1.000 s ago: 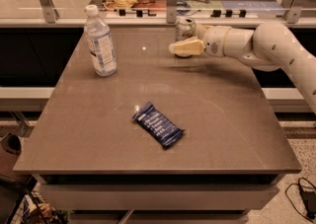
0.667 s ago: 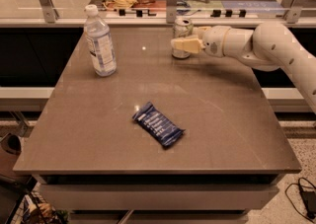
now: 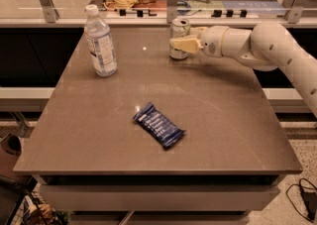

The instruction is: Knock 7up can over

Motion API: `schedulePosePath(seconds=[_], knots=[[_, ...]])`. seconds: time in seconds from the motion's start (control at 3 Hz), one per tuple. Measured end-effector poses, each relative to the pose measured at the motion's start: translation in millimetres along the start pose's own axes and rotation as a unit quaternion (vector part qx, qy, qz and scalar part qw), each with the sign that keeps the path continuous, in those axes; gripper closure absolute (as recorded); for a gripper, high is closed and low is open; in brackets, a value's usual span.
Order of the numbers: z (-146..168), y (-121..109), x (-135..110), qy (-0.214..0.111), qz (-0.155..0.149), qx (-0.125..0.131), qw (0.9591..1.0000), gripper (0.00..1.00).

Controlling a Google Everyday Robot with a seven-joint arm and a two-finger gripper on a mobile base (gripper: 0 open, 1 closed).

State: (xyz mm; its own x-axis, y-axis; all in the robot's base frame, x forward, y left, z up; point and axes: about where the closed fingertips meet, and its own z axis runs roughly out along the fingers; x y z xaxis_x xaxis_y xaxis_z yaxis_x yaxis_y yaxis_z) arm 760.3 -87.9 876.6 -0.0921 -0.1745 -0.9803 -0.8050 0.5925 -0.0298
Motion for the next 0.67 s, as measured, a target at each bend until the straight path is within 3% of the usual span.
schedulePosePath(seconds=[0.33,0.67], knots=[[2.5,1.8,0.0,0.0,0.0,-0.002,1.0,1.0],[2.6,1.8,0.0,0.0,0.0,-0.002,1.0,1.0]])
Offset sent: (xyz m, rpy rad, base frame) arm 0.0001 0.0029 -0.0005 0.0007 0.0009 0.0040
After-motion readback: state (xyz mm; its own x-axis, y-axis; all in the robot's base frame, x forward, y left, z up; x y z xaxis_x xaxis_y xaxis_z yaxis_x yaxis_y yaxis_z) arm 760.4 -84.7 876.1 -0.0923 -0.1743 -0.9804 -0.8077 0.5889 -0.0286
